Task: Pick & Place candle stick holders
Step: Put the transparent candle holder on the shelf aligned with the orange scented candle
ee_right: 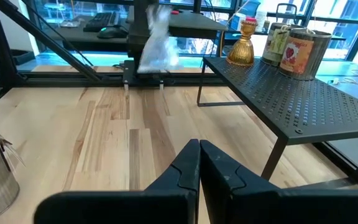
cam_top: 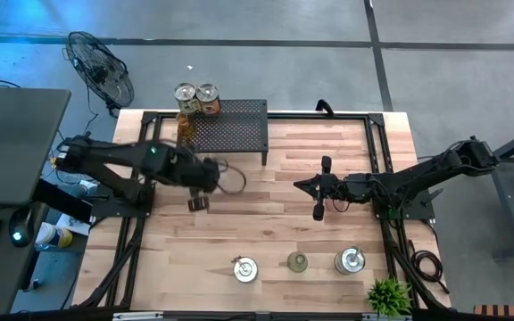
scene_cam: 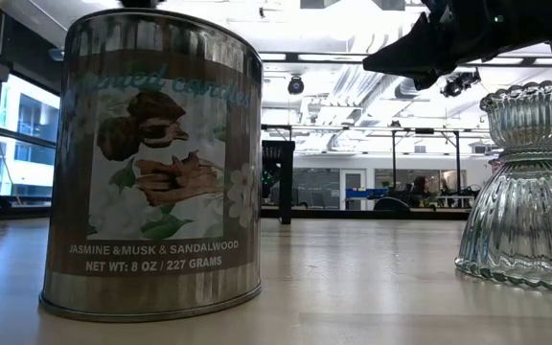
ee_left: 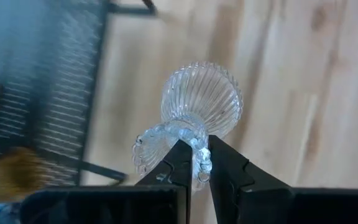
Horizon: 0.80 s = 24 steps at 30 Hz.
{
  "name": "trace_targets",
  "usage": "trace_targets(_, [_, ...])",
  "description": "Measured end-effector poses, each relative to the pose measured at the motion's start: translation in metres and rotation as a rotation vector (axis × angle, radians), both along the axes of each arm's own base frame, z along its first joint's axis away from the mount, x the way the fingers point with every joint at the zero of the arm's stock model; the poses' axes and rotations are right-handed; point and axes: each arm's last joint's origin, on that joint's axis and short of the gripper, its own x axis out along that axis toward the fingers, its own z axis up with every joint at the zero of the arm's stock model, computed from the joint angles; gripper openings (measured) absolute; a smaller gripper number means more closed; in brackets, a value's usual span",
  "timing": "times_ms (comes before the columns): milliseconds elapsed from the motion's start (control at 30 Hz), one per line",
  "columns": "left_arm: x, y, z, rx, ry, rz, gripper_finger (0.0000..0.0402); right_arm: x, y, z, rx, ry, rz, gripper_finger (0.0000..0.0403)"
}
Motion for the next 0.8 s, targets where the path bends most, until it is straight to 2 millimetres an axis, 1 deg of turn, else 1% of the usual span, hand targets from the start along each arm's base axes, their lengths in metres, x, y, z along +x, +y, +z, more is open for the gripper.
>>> trace_targets(100, [0.003,0.017,0.017,0.053,0.005,0.033,0.0023,0.000,0.000,0.000,0.002,-0.001,0.000,0.0001])
trace_targets(233, [0.017,0.046,0.023,0.134,0.073,0.050,0.0023,0.000,0.000,0.000,0.000,-0.004,0.000,0.0001])
trace_targets(400, [0.032,0.092,0.016,0.177,0.189,0.053,0.0023,0.000,0.000,0.000,-0.006,-0.002,0.001,0.0002])
trace_targets(533, [0.034,0.123,0.007,0.188,0.271,0.064,0.0022,0.000,0.000,-0.001,-0.008,0.005,0.001,0.0001])
trace_targets(667, [0.033,0.143,0.001,0.189,0.327,0.061,0.0022,0.000,0.000,-0.001,-0.014,0.009,0.002,0.0002])
trace_targets(800, [0.033,0.155,-0.003,0.188,0.362,0.057,0.0022,0.000,0.000,-0.001,-0.017,0.011,0.002,0.0001])
